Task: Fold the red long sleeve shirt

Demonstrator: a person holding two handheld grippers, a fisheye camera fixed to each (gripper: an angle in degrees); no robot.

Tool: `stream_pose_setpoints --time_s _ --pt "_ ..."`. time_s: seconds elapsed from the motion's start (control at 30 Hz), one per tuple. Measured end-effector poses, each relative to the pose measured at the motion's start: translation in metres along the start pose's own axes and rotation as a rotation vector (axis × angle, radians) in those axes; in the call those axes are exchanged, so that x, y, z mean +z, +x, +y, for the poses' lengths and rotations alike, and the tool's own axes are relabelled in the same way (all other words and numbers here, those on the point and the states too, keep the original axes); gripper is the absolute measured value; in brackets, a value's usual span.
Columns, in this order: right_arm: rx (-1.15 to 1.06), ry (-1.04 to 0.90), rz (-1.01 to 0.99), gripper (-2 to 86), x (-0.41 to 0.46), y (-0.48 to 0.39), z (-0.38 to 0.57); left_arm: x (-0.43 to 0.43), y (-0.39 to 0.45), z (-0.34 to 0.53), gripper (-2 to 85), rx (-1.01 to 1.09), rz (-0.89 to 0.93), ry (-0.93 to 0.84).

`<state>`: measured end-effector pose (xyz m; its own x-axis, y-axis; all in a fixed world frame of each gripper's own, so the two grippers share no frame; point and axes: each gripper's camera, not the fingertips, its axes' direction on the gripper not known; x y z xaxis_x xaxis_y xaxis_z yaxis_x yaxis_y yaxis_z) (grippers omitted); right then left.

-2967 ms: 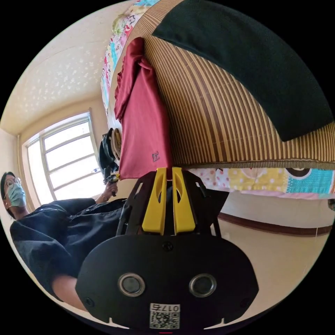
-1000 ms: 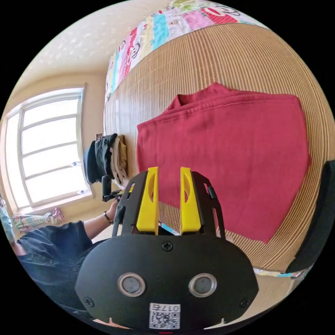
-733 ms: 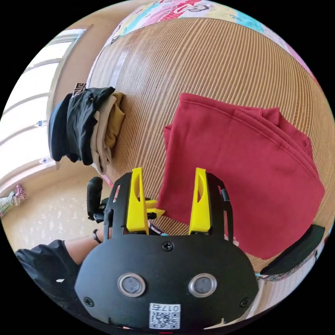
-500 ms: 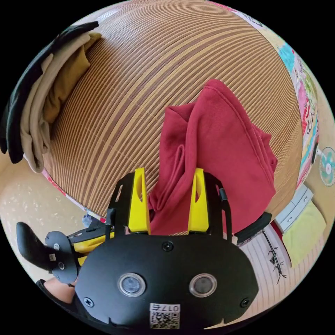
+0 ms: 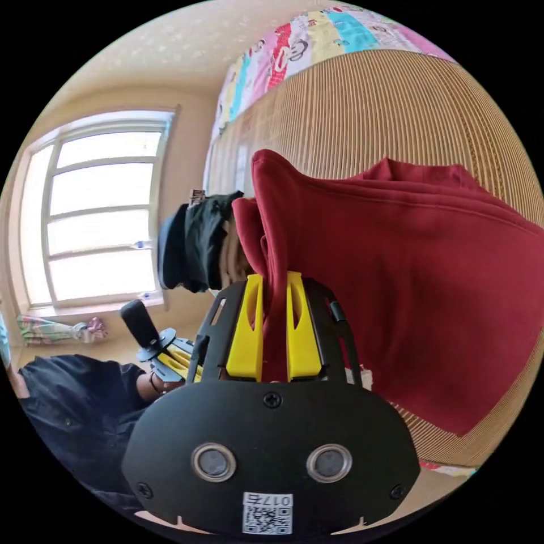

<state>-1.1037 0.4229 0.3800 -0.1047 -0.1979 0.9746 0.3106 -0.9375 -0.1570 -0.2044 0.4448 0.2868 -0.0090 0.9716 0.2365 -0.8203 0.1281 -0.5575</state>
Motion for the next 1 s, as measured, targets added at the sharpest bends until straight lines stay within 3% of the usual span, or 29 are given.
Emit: stream_pose_setpoints --time_s 0.17,0.33,0.5,0.7,0.8,1.0 --pt "-0.107 0.160 -0.133 7.1 -0.111 0.061 0.066 0.011 0.013 -0.022 9.0 -0.031 -0.022 -0.012" --pt "-0.110 0.237 -0.024 7.7 -0.195 0.156 0.137 0.057 0.001 -0.046 10.3 -0.142 -0.032 -0.062" --pt "0.161 0.100 0.072 12.3 -0.217 0.254 0.176 0.102 -0.017 -0.080 13.5 -0.242 -0.054 -0.050" --pt "0.232 0.339 -0.184 21.2 -0.265 0.302 0.232 0.139 -0.051 -0.142 18.5 -0.323 -0.184 -0.070" --pt "0.260 0.329 -0.247 23.4 -0.258 0.320 0.241 0.152 -0.071 -0.172 18.7 -0.344 -0.219 -0.123" --pt "0.276 0.281 -0.372 23.6 -0.225 0.337 0.222 0.189 -0.106 -0.191 19.1 -0.430 -0.020 -0.278"
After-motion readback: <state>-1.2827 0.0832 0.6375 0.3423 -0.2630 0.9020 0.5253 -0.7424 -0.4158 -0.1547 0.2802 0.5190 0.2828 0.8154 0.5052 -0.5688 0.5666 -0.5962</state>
